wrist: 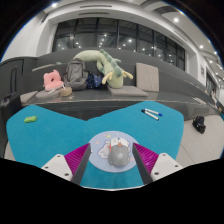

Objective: Arrange mouse

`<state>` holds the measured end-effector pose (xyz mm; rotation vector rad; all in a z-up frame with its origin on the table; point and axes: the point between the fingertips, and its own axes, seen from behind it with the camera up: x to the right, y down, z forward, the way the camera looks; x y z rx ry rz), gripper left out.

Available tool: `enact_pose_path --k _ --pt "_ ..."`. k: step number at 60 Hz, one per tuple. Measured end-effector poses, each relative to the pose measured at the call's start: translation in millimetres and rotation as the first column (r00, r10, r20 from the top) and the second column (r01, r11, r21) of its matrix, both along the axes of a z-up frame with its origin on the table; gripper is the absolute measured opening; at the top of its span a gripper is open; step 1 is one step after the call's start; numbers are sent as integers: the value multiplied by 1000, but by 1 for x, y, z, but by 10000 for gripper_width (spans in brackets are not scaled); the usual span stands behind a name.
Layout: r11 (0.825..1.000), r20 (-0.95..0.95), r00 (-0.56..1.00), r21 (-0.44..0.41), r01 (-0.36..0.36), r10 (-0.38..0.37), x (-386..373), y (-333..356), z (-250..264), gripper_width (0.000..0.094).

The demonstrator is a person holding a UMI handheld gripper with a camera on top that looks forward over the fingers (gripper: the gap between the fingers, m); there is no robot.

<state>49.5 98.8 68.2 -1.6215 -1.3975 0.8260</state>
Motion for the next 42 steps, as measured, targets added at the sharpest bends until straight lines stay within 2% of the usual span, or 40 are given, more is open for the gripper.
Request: enact_pose_path --k 10,24,42 --pt "1000 -31 999 19 -19 19 103 -46 39 852" --pt "994 8 998 -91 -59 60 215 -115 28 850" --pt "995 -5 995 -35 -97 97 247 -141 34 850"
